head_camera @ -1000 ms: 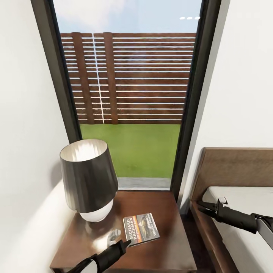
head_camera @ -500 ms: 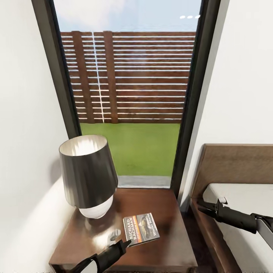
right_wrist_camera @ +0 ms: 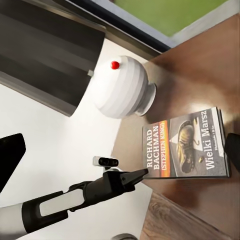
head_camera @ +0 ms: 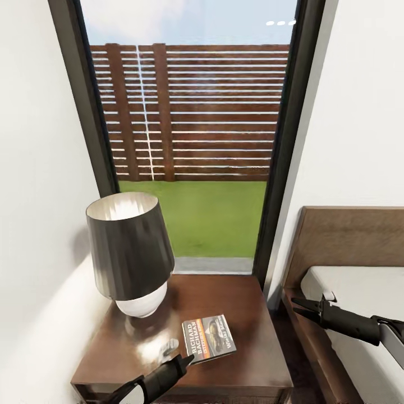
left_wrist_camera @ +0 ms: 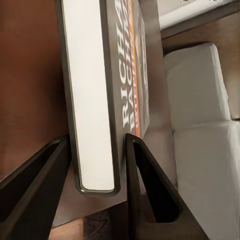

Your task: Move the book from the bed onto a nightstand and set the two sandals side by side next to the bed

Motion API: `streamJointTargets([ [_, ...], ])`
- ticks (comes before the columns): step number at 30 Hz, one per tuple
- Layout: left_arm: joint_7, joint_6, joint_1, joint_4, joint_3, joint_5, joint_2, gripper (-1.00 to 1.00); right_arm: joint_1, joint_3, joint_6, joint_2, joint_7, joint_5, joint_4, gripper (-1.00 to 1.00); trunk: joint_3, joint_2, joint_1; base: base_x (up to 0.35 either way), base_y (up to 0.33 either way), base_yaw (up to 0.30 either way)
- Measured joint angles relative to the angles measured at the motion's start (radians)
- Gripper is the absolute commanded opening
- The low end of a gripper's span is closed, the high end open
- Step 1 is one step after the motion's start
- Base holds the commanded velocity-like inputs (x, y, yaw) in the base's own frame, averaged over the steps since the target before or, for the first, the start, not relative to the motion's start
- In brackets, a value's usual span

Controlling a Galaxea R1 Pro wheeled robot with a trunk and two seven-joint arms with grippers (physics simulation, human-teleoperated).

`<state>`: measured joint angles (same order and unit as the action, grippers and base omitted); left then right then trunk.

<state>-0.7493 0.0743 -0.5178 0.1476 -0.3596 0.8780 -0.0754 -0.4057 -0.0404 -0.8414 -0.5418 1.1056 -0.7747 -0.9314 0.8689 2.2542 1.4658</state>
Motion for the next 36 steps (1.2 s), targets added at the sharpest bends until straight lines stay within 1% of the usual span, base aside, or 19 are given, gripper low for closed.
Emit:
streamJointTargets([
  [1, -0.002, 0.001, 0.0, 0.001, 0.003, 0.002, 0.0, -1.0, 0.0, 0.0, 0.0, 0.0, 0.0, 0.0, 0.0, 1.0, 0.003, 0.007, 0.004, 0.0, 0.0, 0.0],
  [7, -0.002, 0.001, 0.0, 0.001, 0.003, 0.002, 0.0, -1.0, 0.0, 0.0, 0.0, 0.001, 0.0, 0.0, 0.0, 1.0, 0.003, 0.007, 0.004, 0.0, 0.0, 0.0],
  [14, -0.038, 0.001, 0.0, 0.001, 0.023, 0.006, 0.0, -1.0, 0.0, 0.0, 0.0, 0.001, 0.001, 0.0, 0.0, 1.0, 0.025, 0.056, 0.031, 0.0, 0.0, 0.0],
  [36, -0.039, -0.003, 0.0, 0.001, 0.021, 0.005, 0.0, -1.0, 0.0, 0.0, 0.0, 0.001, 0.0, 0.0, 0.001, 1.0, 0.025, 0.056, 0.031, 0.0, 0.0, 0.0],
])
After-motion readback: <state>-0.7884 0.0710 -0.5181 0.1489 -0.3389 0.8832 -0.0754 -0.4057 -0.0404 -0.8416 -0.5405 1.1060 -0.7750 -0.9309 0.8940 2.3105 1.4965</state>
